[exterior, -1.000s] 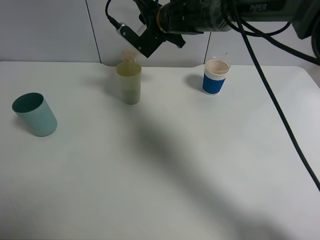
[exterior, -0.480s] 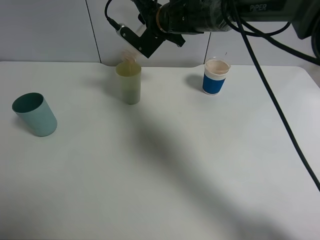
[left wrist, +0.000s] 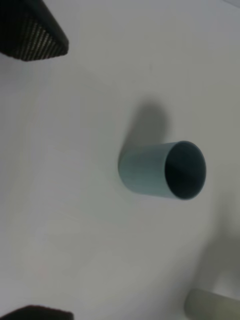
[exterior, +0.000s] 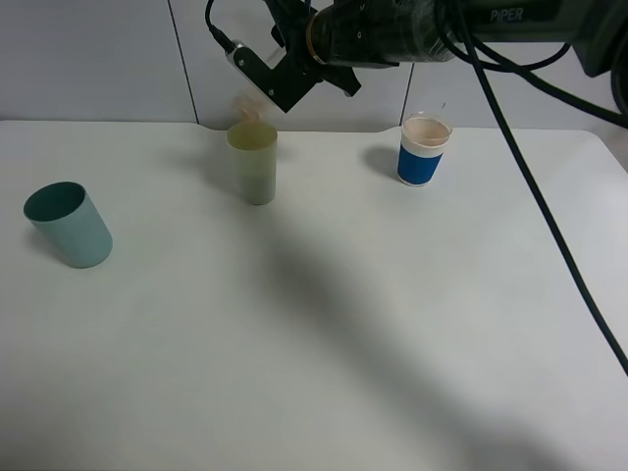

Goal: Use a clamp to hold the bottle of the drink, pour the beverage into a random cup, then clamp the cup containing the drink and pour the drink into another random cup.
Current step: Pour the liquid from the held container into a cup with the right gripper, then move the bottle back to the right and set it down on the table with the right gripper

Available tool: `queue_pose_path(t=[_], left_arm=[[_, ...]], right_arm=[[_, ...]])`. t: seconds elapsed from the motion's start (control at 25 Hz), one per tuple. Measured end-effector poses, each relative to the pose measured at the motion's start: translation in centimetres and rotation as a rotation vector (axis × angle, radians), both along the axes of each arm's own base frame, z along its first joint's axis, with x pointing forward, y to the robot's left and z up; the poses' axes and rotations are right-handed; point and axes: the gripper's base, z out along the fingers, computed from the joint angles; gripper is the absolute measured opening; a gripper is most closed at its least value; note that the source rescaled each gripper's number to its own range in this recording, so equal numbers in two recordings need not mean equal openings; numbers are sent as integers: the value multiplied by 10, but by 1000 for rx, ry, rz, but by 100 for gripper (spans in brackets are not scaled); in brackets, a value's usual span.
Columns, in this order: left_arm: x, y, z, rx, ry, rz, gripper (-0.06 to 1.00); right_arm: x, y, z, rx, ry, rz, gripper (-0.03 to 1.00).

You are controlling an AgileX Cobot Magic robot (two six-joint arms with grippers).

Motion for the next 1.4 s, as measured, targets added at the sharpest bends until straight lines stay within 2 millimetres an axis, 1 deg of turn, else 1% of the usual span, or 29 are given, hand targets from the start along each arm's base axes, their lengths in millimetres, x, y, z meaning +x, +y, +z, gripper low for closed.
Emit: queue_pose_path(t=[0.16,0.2,0.36,0.48,0.72,0.92,1.08,1.12,1.2,1.4], left_arm=[[0,0,0,0,0,0,100],[0,0,0,0,0,0,100],[0,0,0,0,0,0,100],[0,0,0,0,0,0,100],[0,0,0,0,0,0,100],[0,0,0,0,0,0,100],[0,0,0,0,0,0,100],[0,0,0,0,0,0,100],[0,0,0,0,0,0,100],[0,0,0,0,0,0,100]], right_arm=[[0,0,-1,80,43,-37,3],[-1,0,-2,132,71,-66,3],[-1,-2,-2,197,106,-117,3],[-1,-3,-4,283,149,-183,3],[0,-6,-5,520,251,-318,3],[2,-11,-6,789,355,-459,3],[3,-13,-7,937,415,-541,3],[2,-12,-8,1032,463,-594,3],[1,-12,-9,1105,504,-636,3],[0,-11,-11,1222,576,-706,3]])
